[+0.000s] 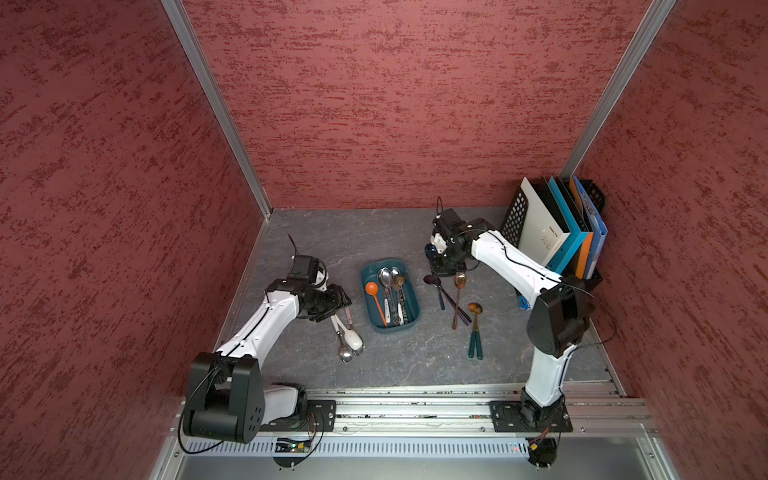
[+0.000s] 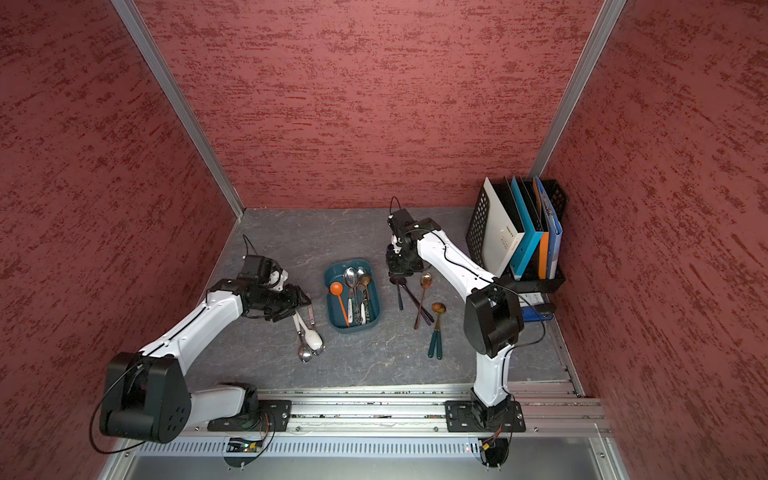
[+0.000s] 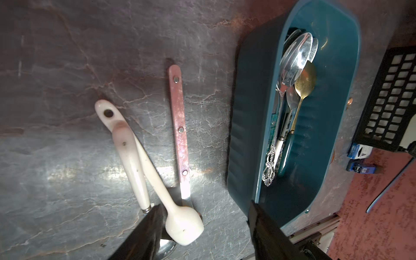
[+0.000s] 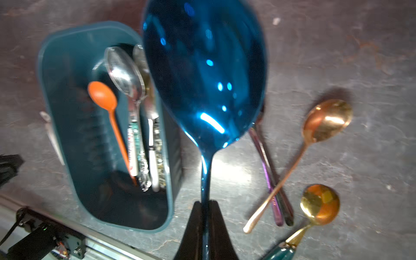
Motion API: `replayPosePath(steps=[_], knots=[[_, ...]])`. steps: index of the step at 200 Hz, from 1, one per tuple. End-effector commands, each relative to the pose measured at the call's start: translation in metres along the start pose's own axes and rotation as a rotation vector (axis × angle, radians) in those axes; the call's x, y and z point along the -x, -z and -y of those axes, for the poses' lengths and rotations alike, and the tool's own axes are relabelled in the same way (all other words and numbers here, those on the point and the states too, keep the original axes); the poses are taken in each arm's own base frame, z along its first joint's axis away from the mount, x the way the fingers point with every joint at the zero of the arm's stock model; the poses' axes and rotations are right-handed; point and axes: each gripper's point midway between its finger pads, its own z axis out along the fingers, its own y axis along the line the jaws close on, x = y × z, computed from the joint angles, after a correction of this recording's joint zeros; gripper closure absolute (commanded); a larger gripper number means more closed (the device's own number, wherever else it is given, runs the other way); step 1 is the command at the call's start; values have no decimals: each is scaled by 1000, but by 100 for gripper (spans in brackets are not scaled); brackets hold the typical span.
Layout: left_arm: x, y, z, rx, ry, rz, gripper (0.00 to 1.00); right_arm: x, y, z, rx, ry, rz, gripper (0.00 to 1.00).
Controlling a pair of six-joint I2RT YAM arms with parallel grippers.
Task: Put the spoon into the storage box
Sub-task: Pick up the spoon from the center of the board, then place the spoon in the storage box.
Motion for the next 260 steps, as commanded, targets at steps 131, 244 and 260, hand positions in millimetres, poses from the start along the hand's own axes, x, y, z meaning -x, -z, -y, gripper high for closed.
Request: replayPosePath(steps=[131, 244, 260], knots=[[-5, 4, 2, -71, -24, -14, 36, -13, -90, -67, 26, 66, -197, 95], [-6, 2, 0, -59, -18, -27, 36, -13, -130, -59, -14, 45, -264, 95], [-7, 2, -1, -57, -18, -27, 36, -13, -131, -58, -20, 45, -263, 94]])
